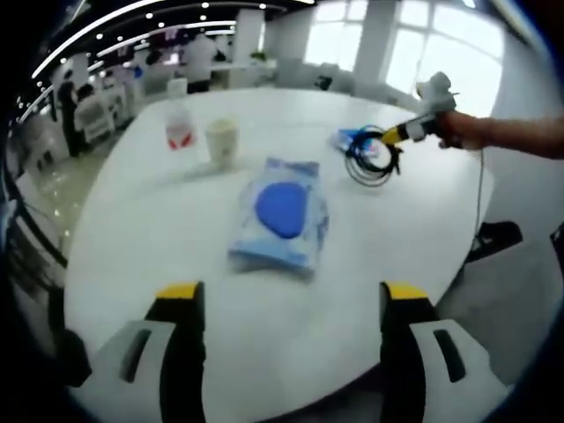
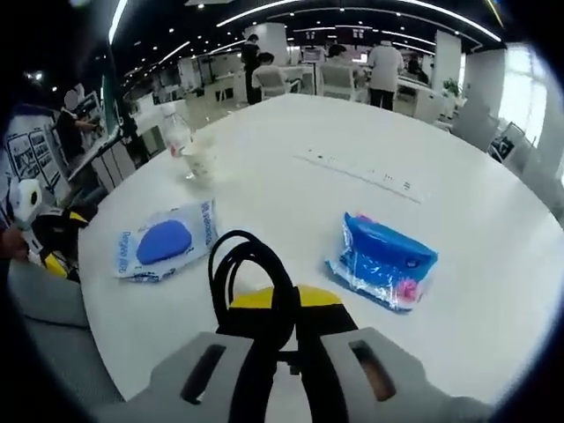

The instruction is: Arrange the tabletop items into an orderly group along one side of the table until the central work area is clear of visible clutter.

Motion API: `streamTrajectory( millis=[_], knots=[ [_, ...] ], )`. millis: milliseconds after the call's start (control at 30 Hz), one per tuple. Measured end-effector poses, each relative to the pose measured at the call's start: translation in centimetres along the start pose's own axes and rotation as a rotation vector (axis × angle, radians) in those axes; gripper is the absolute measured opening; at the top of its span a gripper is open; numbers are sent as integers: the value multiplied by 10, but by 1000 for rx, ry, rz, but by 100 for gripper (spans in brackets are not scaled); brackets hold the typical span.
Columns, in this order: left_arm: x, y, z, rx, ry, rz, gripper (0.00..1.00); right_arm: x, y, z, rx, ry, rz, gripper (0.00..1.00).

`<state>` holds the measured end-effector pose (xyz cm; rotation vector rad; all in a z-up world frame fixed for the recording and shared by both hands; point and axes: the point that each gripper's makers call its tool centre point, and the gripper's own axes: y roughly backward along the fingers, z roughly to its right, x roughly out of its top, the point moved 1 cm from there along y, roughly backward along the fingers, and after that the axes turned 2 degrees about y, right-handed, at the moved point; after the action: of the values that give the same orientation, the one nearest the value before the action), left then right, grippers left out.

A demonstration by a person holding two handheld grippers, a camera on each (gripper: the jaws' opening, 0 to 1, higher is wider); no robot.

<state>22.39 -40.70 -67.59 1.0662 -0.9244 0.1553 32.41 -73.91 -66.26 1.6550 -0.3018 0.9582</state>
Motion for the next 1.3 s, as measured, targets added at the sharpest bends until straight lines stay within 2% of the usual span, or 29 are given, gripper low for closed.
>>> streamTrajectory(
  millis=[233, 467, 767, 867, 1100, 1300],
  knots=[
    [0, 0, 0, 1, -1, 1, 78, -9, -5, 10, -20, -38, -21, 5],
    [-1, 0, 0, 2, -2, -2, 78, -19, -20, 17, -26, -57, -48, 5],
    [-1, 0, -2, 5, 4, -4, 78, -34, -29, 24, -62, -74, -114, 5],
    [-1, 0, -2, 6, 6, -5, 78, -36, -31, 24, -75, -63, -132, 5],
    [-3, -2, -3, 6, 3, -12, 78, -45, -51, 43, -96, -41, -168, 5],
    [-4, -2, -3, 7, 7, -14, 78, -53, -60, 51, -109, -50, -191, 5]
  ],
)
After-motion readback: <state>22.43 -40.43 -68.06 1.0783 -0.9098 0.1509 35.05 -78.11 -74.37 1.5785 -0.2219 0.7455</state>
